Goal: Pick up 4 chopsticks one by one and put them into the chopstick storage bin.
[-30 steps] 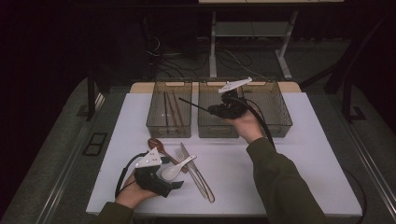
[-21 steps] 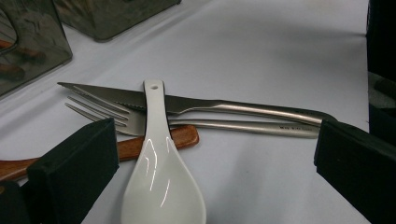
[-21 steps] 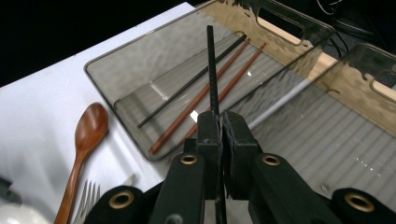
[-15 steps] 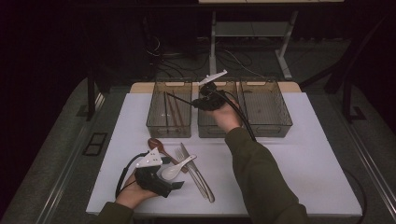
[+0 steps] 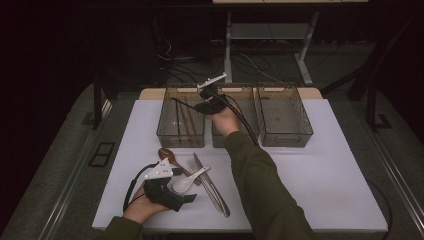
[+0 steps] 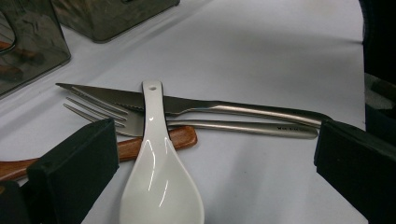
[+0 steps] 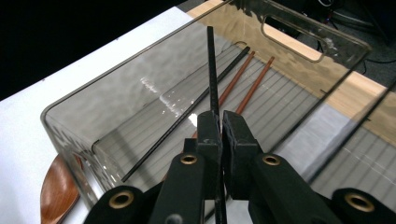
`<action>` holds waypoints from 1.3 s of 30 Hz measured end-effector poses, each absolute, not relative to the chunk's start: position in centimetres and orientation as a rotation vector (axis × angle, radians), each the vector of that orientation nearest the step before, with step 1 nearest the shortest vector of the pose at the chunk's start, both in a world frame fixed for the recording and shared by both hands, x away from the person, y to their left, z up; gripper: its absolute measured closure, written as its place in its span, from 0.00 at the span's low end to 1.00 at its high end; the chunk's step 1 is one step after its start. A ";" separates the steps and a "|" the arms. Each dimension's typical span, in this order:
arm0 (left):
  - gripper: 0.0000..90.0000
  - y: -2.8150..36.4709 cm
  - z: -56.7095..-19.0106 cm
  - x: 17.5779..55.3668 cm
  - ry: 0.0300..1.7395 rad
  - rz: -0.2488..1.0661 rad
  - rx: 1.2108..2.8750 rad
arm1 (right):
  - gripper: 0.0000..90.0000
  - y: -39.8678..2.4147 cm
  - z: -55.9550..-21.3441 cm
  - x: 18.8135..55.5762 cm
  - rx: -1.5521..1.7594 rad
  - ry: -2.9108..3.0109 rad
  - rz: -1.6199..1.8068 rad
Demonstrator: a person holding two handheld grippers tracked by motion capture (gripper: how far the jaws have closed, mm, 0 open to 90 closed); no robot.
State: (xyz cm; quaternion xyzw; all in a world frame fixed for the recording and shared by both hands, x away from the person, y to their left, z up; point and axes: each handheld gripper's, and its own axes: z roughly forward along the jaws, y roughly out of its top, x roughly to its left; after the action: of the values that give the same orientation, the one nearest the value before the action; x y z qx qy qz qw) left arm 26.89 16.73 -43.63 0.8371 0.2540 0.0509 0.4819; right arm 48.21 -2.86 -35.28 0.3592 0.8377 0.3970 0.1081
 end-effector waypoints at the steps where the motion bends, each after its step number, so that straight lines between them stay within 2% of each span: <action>1: 0.00 16.7 -43.6 26.9 0.619 0.125 2.041 | 0.96 -2.6 -35.4 48.3 1.061 2.469 1.168; 13: 0.00 16.7 -43.6 26.9 0.619 0.125 2.031 | 0.95 0.3 -36.6 48.9 1.078 2.475 1.120; 15: 0.00 16.7 -43.6 26.9 0.618 0.125 2.033 | 0.88 0.5 -36.8 48.9 1.078 2.462 1.134; 23: 0.00 16.7 -43.7 26.9 0.614 0.126 2.037 | 0.75 0.3 -36.6 48.8 1.066 2.468 1.149; 32: 0.00 16.7 -43.7 26.9 0.622 0.127 2.042 | 0.53 -1.3 -36.1 47.6 1.044 2.461 1.243; 39: 0.00 16.7 -43.7 27.1 0.620 0.134 2.042 | 0.45 -3.3 -36.0 45.9 1.001 2.465 1.301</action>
State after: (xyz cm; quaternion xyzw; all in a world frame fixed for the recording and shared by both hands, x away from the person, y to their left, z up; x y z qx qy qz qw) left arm 27.07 16.68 -43.74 0.8374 0.2543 0.0549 0.4807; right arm 45.91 -3.27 -35.97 0.3366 0.8289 0.4375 0.0901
